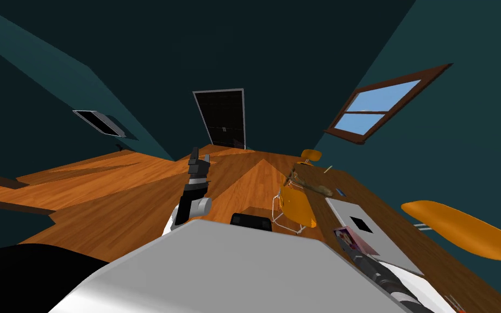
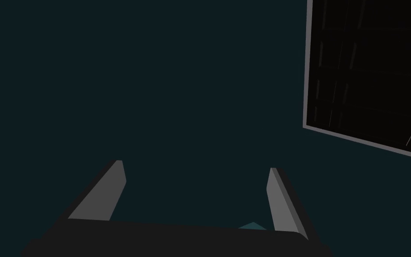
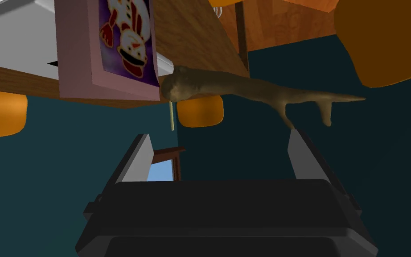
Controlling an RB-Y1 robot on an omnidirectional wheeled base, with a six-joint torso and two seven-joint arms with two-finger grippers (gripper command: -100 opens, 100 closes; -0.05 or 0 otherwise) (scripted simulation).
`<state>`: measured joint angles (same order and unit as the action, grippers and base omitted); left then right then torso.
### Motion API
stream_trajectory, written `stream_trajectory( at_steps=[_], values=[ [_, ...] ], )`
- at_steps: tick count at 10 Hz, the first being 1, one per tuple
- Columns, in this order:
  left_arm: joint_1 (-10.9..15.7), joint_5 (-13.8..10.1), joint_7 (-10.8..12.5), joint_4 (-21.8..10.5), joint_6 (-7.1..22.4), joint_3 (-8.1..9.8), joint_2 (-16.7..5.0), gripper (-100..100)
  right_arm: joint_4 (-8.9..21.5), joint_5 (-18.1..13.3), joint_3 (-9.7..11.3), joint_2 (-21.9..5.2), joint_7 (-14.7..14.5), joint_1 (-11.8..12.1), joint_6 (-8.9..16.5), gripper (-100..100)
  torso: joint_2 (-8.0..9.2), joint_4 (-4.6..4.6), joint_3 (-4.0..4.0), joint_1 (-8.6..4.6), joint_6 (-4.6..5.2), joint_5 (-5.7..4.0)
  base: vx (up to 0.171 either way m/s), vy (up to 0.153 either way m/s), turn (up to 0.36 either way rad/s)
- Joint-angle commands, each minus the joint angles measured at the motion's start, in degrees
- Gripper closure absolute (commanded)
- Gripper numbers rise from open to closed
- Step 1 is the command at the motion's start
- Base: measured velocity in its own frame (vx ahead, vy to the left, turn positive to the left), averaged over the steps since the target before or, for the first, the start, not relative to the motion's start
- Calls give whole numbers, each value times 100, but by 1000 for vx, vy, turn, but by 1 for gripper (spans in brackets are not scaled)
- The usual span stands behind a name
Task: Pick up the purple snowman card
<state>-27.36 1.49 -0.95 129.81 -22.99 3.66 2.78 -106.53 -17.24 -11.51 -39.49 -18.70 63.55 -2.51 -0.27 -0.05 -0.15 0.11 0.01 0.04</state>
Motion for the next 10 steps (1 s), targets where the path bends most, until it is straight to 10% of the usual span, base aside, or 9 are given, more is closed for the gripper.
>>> stream_trajectory(
  at_steps=[1,10],
  values=[
    [0,0,0,0,0,0,0,0,254,-81,-1,-213,-103,192,-28,-100,0,0,0,0,0,0,106,27,107],
    [-1,0,0,0,0,1,-1,0,1266,-511,341,-1132,-462,926,64,-100,-14,-3,-8,-22,0,-5,123,-22,71]
  ],
)
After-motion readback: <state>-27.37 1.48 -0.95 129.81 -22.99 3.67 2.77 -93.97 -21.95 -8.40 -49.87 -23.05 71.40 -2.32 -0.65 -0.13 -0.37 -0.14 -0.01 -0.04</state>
